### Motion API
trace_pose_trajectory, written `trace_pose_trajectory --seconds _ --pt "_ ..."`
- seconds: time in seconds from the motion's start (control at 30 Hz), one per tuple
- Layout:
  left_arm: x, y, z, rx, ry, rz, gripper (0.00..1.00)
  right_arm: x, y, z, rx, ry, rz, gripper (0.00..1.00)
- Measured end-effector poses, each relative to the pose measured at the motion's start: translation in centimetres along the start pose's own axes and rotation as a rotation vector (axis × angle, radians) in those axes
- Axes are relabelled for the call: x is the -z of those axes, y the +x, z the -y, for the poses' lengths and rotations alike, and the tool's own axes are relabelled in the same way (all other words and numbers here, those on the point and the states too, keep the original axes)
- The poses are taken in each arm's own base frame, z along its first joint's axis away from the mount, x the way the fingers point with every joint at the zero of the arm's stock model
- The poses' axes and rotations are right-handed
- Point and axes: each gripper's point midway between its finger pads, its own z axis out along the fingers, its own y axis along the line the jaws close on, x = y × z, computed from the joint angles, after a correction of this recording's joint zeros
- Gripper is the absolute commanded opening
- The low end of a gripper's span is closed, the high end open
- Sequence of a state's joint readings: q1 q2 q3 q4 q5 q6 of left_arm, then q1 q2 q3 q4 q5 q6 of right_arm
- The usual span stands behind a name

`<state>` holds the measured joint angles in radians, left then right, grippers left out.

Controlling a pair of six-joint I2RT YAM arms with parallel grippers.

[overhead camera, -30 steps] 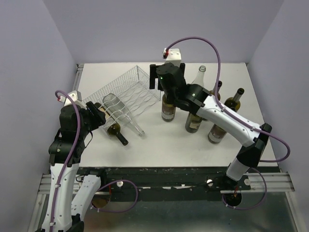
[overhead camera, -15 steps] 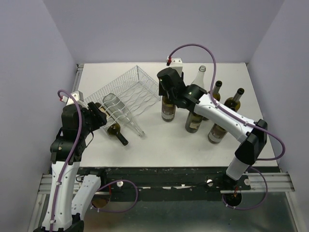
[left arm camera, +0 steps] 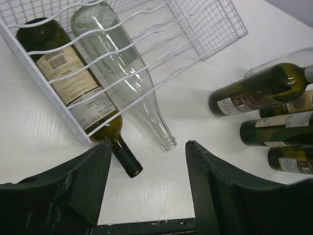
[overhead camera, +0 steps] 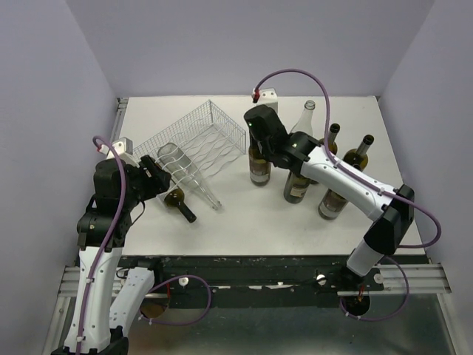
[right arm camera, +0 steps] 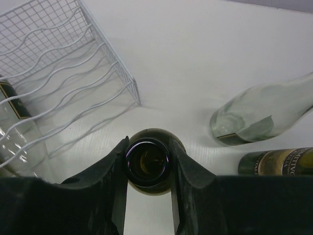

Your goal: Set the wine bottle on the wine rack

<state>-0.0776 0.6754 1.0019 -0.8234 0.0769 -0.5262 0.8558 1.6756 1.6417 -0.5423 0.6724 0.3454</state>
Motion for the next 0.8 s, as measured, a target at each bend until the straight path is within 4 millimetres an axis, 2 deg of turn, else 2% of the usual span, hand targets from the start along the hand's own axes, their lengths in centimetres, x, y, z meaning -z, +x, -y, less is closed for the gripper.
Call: trace_pose_trajectory --seconds 0.17,0.3,0.5,0.8 --pt "-0.2 0.4 2.6 -0.014 0.157 -0.021 0.88 1.9 -0.7 -0.6 0.050 -0.113 -0.027 0.01" --pt "-0.2 1.1 5.0 -0.015 0.309 -0.040 0.99 4.4 -2.3 -2.4 0.044 -0.277 -0.043 0.01" --pt "0.7 2.2 8.9 -0.063 0.560 -0.059 0.99 9.5 -4.3 -5.2 0.010 -0.555 -0.049 0.01" --pt "3.1 5.4 14.1 -0.228 0.882 -0.147 0.99 14.4 -4.0 -8.4 0.000 -0.861 -0.112 0.01"
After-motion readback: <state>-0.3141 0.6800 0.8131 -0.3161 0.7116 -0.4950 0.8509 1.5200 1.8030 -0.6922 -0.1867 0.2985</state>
